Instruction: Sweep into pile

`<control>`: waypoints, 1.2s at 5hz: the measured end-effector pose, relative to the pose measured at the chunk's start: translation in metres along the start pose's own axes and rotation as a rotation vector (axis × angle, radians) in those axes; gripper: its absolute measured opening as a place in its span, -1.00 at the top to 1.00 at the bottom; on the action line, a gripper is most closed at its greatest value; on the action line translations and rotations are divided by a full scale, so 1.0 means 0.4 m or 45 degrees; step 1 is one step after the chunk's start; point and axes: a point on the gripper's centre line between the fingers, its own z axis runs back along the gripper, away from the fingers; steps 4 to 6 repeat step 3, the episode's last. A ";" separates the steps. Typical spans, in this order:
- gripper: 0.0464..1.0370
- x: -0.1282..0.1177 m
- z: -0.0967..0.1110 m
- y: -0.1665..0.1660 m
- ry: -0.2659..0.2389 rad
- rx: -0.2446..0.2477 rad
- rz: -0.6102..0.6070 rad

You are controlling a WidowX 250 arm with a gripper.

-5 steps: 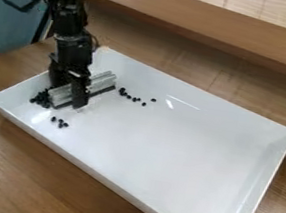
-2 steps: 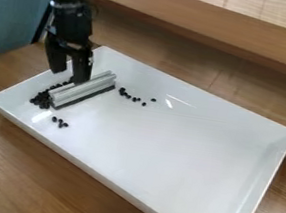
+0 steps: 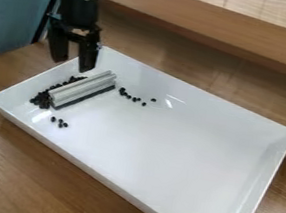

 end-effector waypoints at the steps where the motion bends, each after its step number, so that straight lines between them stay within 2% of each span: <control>1: -0.93 0.007 -0.011 -0.049 0.023 -0.013 0.038; 2: -0.93 0.010 0.031 -0.106 -0.034 -0.003 -0.001; 3: -0.93 0.019 0.025 -0.165 -0.036 -0.012 -0.032; 6: -0.93 0.019 0.025 -0.165 -0.036 -0.012 -0.032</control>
